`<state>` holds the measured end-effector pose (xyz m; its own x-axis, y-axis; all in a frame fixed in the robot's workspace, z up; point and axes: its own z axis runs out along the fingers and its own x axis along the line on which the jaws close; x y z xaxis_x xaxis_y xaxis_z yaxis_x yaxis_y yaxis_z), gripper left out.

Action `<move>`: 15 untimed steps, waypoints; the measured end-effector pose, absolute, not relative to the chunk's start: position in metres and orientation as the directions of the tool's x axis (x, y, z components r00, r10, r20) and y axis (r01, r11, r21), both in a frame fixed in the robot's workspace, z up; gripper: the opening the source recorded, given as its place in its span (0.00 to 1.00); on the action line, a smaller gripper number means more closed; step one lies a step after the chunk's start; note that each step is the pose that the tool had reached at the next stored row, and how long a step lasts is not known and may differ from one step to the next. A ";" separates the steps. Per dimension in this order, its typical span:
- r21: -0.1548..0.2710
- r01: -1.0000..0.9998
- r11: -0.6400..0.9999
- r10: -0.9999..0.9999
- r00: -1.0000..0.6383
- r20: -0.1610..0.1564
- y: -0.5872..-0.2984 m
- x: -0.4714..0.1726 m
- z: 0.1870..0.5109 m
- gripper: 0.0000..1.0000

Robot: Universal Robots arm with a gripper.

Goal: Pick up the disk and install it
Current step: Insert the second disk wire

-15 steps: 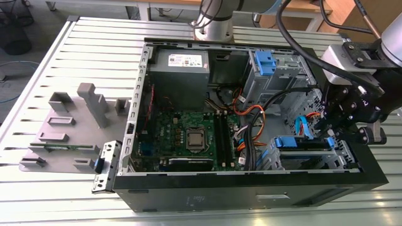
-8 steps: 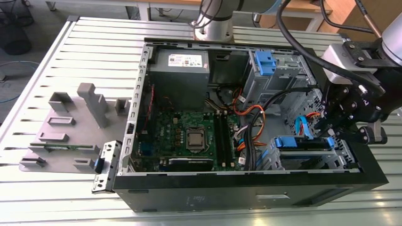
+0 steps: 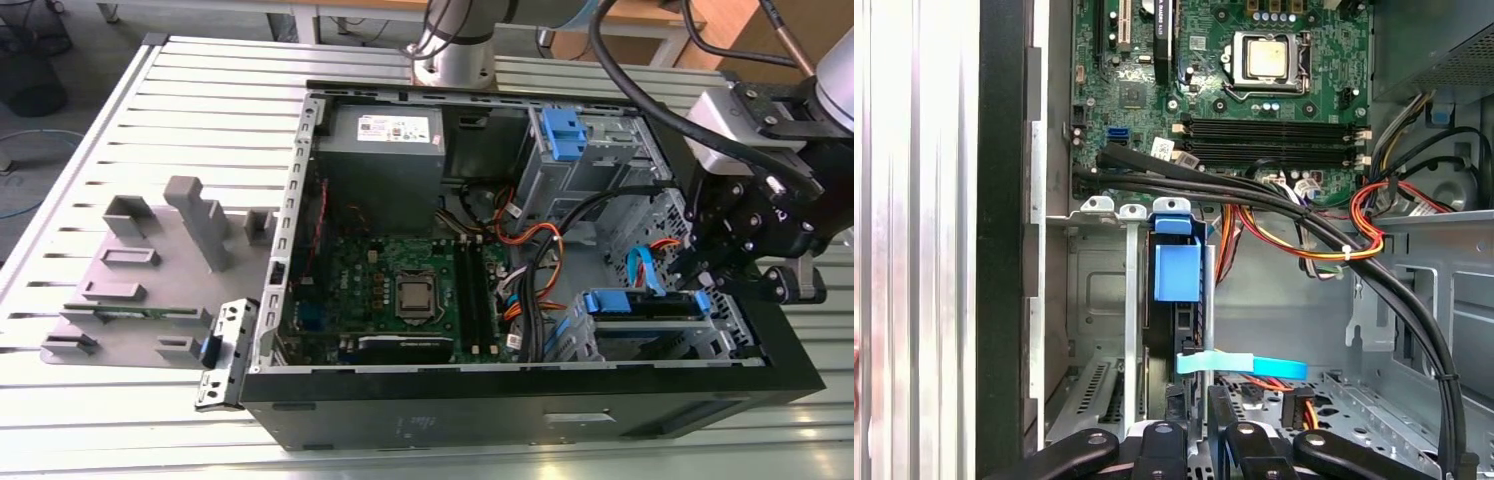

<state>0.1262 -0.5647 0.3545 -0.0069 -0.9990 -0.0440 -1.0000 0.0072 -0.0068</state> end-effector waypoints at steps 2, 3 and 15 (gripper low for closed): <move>-0.007 -1.000 0.007 -0.999 -0.007 -0.044 -0.565 0.126 0.355 0.24; -0.007 -1.000 0.007 -0.999 -0.007 -0.044 -0.565 0.126 0.355 0.24; -0.007 -1.000 0.007 -0.999 -0.007 -0.044 -0.562 0.126 0.354 0.24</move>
